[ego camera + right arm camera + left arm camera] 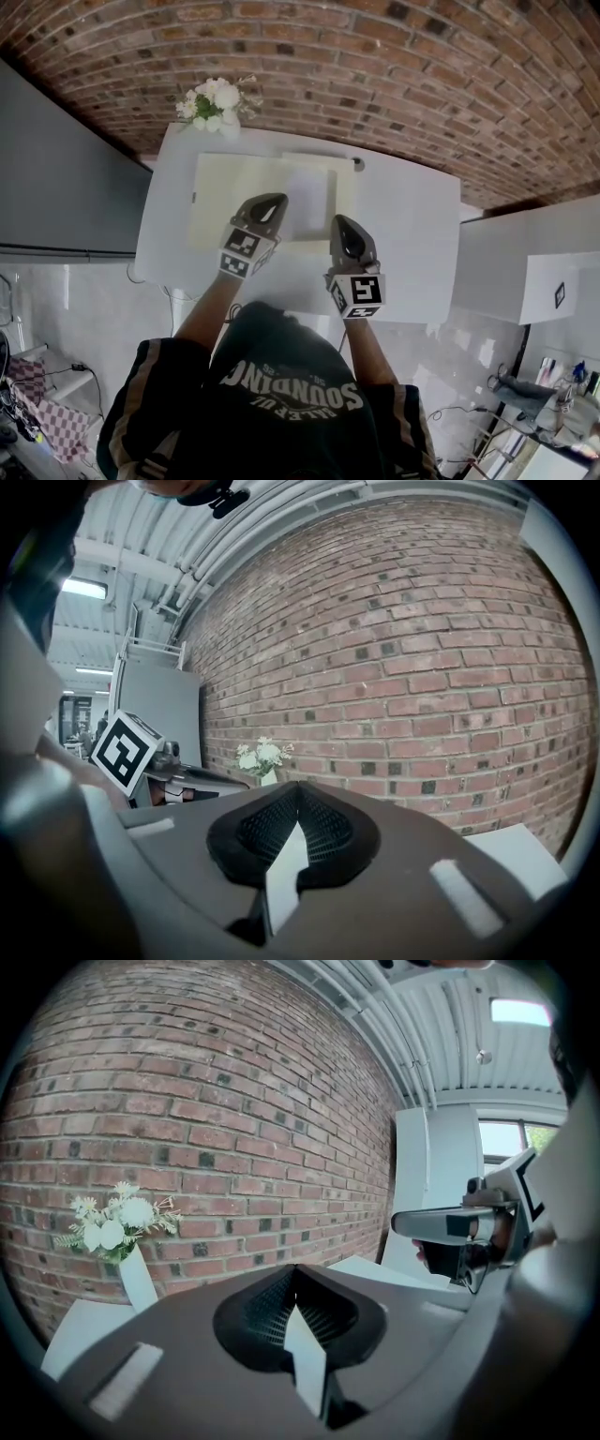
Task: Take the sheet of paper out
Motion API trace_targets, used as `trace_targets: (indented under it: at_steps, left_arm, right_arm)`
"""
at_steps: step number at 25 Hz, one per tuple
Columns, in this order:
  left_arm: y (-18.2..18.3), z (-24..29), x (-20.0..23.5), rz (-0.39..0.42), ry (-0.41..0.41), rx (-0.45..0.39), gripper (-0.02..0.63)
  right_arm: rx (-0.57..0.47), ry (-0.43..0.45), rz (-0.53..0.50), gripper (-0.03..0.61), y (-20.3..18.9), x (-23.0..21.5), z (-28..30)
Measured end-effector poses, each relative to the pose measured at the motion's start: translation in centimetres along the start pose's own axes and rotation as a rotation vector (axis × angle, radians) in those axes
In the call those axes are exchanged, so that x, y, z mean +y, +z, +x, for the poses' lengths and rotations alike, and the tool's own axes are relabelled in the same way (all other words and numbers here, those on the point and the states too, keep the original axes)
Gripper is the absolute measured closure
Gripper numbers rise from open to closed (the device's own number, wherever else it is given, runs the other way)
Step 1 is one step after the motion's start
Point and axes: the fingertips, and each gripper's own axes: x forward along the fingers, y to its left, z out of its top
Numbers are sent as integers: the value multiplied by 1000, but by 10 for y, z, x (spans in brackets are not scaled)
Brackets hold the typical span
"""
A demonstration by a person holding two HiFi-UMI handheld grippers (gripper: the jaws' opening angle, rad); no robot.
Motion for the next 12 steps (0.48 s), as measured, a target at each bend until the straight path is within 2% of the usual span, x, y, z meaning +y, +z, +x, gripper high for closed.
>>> trace_targets:
  at_steps: [12]
  left_arm:
    - [-28,18,24,-27,19,71,603]
  right_arm:
    - [50,17,16,589,-19,-6,22]
